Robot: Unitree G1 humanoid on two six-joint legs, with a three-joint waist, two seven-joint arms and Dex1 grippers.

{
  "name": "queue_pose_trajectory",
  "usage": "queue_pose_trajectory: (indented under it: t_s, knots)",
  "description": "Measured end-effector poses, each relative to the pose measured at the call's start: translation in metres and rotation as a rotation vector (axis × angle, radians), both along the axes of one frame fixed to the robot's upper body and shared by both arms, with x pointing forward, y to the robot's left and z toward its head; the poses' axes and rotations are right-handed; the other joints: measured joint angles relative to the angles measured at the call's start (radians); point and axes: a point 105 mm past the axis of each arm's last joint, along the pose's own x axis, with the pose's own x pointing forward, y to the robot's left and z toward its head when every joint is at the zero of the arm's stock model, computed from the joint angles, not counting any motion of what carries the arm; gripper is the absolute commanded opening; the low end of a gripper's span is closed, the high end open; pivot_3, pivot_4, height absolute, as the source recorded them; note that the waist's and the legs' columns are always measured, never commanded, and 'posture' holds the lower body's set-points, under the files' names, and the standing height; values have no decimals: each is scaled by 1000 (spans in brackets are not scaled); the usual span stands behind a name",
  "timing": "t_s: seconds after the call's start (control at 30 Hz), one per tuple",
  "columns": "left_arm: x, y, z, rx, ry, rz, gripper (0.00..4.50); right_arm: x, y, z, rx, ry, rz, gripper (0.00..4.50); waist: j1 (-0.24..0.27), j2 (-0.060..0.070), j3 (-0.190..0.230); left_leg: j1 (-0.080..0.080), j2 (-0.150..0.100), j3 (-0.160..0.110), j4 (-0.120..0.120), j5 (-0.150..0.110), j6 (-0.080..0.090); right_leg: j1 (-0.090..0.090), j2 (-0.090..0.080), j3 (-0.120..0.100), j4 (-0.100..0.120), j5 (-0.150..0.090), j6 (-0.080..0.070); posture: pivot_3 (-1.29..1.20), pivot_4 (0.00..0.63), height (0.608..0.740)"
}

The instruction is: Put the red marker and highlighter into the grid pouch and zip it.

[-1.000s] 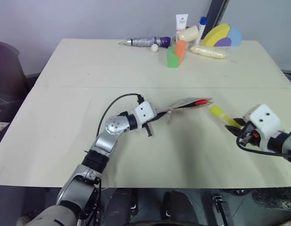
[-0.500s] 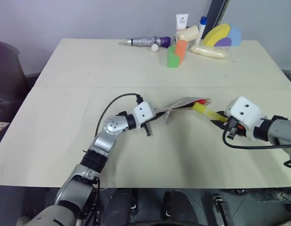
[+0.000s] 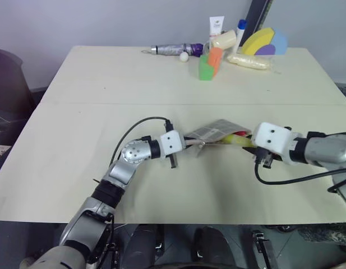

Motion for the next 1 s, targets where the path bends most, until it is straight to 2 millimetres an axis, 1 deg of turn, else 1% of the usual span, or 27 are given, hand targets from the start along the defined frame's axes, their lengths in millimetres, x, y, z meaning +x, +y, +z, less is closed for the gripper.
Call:
queue_pose_trajectory:
  t_s: [0.1, 0.17, 0.23, 0.33, 0.37, 0.47, 0.5, 0.53, 0.6, 0.77, 0.8, 0.9, 1.0]
  knots:
    - [-2, 0, 0, 6, -7, -17, 0, 1, 12, -1, -35, -1, 55, 842, -1, 0, 0, 0, 0, 0, 0, 0, 0, 0, 0, 0, 0, 0, 0, 0, 150, 740]
    - [-5, -2, 2, 7, -20, -35, 0, 3, 25, -2, -59, -10, 114, 842, -5, 0, 0, 0, 0, 0, 0, 3, -5, -1, 0, 0, 0, 0, 0, 0, 150, 740]
    - [-7, -2, 3, 9, -24, -44, 0, 5, 40, -3, -61, -21, 159, 842, -8, 0, 0, -1, 0, 0, 0, 3, -5, -1, 0, 0, 0, 0, 0, 0, 150, 740]
    - [-8, 2, 4, 18, -25, -45, 0, 7, 46, -1, -76, -35, 178, 842, -8, 0, 0, -1, 0, 0, 0, 3, -5, -2, 0, 0, 0, 0, 0, 0, 150, 740]
    - [-8, 3, 4, 20, -25, -44, 0, 8, 47, 0, -78, -33, 183, 1905, -8, 0, 0, -1, 0, 0, 0, 3, -5, -1, 0, 0, 0, 0, 0, 0, 150, 740]
    - [-14, -1, 4, 17, -22, -63, 0, 6, 59, 3, -21, -22, 218, 3362, -9, 0, 0, -1, 0, 0, 0, 3, -5, -1, 0, 0, 0, 0, 0, 0, 150, 740]
    - [-16, -2, 3, 13, -19, -68, 0, 6, 60, 3, -15, -17, 221, 3799, -8, 0, 0, -1, 0, 0, 0, 3, -5, -1, 0, 0, 0, 0, 0, 0, 150, 740]
    - [-17, -2, 3, 12, -17, -69, 0, 6, 59, 6, -4, -17, 213, 4344, -8, 0, 0, -2, 0, 0, 0, 3, -5, -1, 0, 0, 0, 0, 0, 0, 150, 740]
    - [-16, -1, 4, -1, -4, -59, 0, 6, 54, 14, 30, -23, 188, 4344, -9, 0, 0, -1, 0, 0, 0, 3, -5, -1, 0, 0, 0, 0, 0, 0, 150, 740]
    - [-5, -1, 11, -121, 105, 30, 0, 0, 39, 63, 229, -99, 121, 4344, -7, 0, 0, -1, 0, -1, 0, 3, -5, 0, -1, -1, 0, 0, 0, 0, 150, 740]
    - [-4, -1, 12, -134, 119, 41, 0, -1, 38, 69, 259, -107, 114, 4344, -8, 0, 0, -1, 0, -1, 0, 3, -5, 0, -1, -1, 0, 0, 0, 0, 150, 740]
    - [0, -3, 15, -180, 164, 75, 0, -6, 34, 79, 338, -95, 96, 4344, -8, 0, 0, -1, 0, -1, 0, 3, -5, 0, -1, -1, 0, 0, 0, 0, 150, 740]
    - [10, -6, 23, -248, 218, 136, 0, -13, 26, 89, 419, -94, 63, 4344, 0, -1, 0, -1, 0, -1, 0, 0, 0, 0, -1, -1, 0, 0, 0, 0, 150, 740]
